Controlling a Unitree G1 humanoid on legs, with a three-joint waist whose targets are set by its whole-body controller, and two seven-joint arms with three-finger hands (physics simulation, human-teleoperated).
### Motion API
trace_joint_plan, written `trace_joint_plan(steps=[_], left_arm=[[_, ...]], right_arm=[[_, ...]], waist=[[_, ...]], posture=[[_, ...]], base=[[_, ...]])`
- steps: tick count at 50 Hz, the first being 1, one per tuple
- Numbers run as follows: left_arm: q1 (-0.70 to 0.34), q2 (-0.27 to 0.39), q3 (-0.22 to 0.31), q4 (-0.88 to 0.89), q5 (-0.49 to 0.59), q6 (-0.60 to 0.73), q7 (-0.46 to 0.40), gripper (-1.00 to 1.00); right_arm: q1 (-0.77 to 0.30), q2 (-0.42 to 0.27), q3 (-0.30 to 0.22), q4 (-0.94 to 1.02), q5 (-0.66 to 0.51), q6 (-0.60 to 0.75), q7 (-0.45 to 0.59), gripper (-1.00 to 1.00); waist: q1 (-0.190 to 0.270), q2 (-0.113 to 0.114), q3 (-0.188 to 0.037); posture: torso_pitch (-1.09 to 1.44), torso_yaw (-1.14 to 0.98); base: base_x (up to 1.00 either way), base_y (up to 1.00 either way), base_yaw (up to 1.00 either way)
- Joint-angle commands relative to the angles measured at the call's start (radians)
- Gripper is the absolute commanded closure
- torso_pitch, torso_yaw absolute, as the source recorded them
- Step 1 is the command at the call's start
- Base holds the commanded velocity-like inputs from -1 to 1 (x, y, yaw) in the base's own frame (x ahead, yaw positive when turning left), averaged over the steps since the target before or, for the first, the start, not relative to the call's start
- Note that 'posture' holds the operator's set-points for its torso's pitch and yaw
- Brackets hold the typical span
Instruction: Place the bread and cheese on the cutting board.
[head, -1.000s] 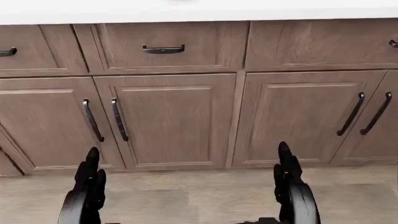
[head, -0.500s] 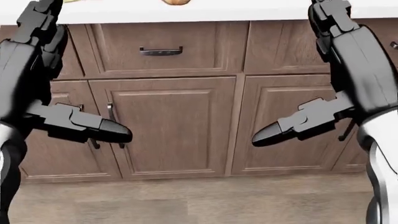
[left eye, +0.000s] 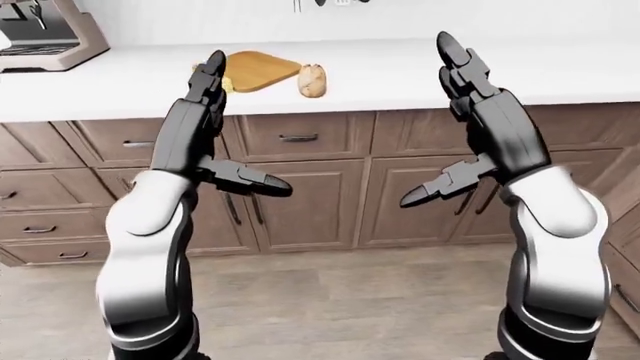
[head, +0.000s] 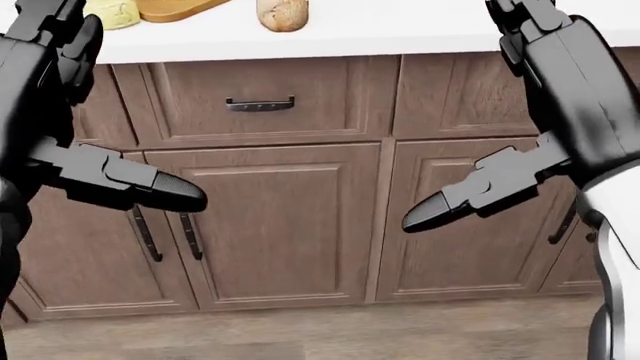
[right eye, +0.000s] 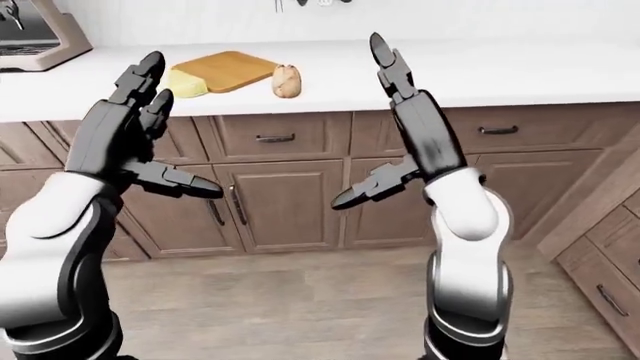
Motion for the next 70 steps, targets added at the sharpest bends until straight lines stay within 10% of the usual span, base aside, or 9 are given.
trace_joint_plan(steps=[1,9,14,23,27,40,52,65,70], left_arm=[[-0.024,0.007,0.014,-0.029,0.013,-0.026,0.01,-1.0],[-0.017,0.002,0.014,-0.021,0.016,-0.038,0.01,-1.0],[-0.012,0.0,0.012,-0.024,0.019,-0.04,0.009,-1.0],[-0.012,-0.006,0.01,-0.022,0.023,-0.041,0.007,-1.0],[-0.01,-0.006,0.01,-0.02,0.023,-0.045,0.007,-1.0],[-0.006,-0.01,0.007,-0.019,0.026,-0.048,0.008,-1.0],[0.002,-0.018,0.001,-0.021,0.031,-0.052,0.007,-1.0],[0.004,-0.02,0.001,-0.023,0.033,-0.053,0.007,-1.0],[0.005,-0.022,0.001,-0.017,0.032,-0.059,0.008,-1.0]], right_arm=[[-0.026,-0.007,-0.001,-0.03,0.004,-0.028,-0.003,-1.0],[-0.025,-0.002,0.004,-0.034,-0.001,-0.029,0.002,-1.0],[-0.015,0.002,0.006,-0.037,-0.003,-0.038,0.003,-1.0],[-0.013,0.005,0.005,-0.037,-0.007,-0.047,0.008,-1.0],[-0.012,0.006,0.008,-0.038,-0.008,-0.049,0.009,-1.0],[-0.01,0.009,0.01,-0.042,-0.012,-0.05,0.013,-1.0],[-0.005,0.012,0.01,-0.04,-0.012,-0.056,0.012,-1.0],[-0.003,0.014,0.011,-0.043,-0.014,-0.059,0.014,-1.0],[-0.001,0.016,0.013,-0.04,-0.015,-0.062,0.013,-1.0]], waist=[[0.0,-0.001,-0.023],[0.01,-0.028,-0.023],[0.019,-0.117,-0.032],[0.008,-0.052,-0.015],[-0.001,0.043,-0.039],[0.016,-0.123,-0.034],[-0.002,0.033,-0.038],[0.017,-0.128,-0.043],[0.007,-0.09,-0.036]], posture=[[0.0,0.0],[0.0,0.0],[0.0,0.0],[0.0,0.0],[0.0,0.0],[0.0,0.0],[0.0,0.0],[0.0,0.0],[0.0,0.0]], base=[[0.12,0.0,0.0],[0.13,0.0,0.0],[0.13,0.0,0.0],[0.13,0.0,0.0],[0.13,0.0,0.0],[0.13,0.0,0.0],[0.13,0.0,0.0],[0.13,0.0,0.0],[0.13,0.0,0.0]])
